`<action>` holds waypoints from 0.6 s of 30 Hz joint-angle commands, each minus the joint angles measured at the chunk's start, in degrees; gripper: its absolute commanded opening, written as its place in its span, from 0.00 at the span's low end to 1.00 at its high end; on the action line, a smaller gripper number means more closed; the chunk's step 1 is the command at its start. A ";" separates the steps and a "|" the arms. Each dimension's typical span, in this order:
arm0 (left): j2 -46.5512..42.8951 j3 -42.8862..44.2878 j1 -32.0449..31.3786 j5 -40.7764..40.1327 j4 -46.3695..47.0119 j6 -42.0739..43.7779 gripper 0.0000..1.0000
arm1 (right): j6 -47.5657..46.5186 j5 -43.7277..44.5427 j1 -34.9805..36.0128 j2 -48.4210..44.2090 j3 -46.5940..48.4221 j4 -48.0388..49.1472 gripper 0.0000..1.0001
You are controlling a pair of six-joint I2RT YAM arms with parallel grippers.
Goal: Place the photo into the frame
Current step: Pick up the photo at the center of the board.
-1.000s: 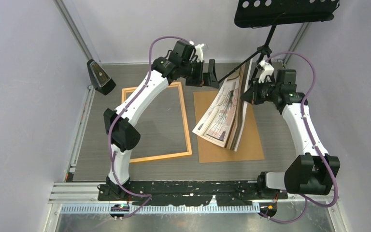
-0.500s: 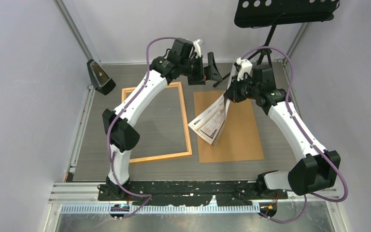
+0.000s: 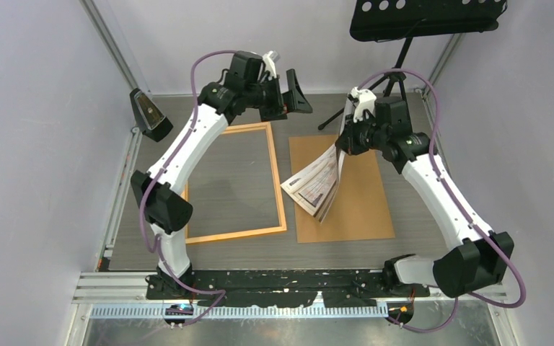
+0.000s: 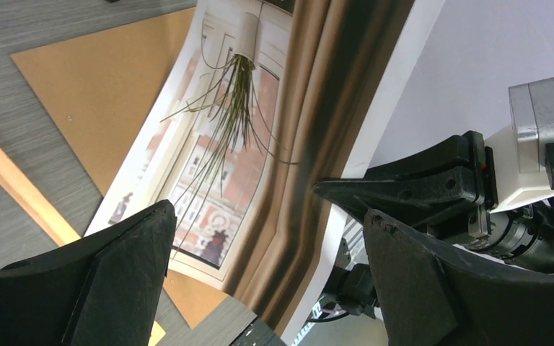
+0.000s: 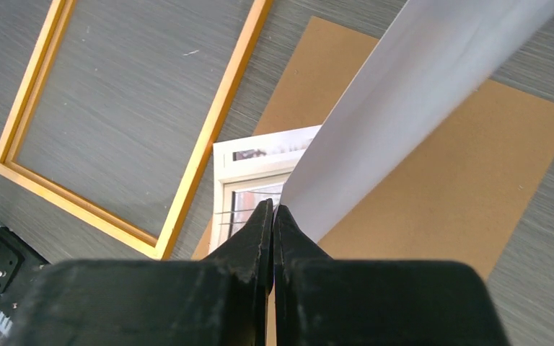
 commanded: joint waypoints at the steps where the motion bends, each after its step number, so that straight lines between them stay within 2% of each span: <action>1: -5.21 -2.15 0.70 0.01 0.42 2.17 1.00 | -2.53 4.89 0.30 -5.82 1.97 -4.13 0.06; 8: -7.44 -5.53 0.81 -0.77 -0.41 5.78 1.00 | -5.30 5.12 -1.93 -12.13 -1.37 -10.67 0.06; 18: -10.18 -10.47 0.72 -2.02 0.56 9.44 1.00 | -7.58 1.19 -5.12 -18.48 -4.19 -14.99 0.06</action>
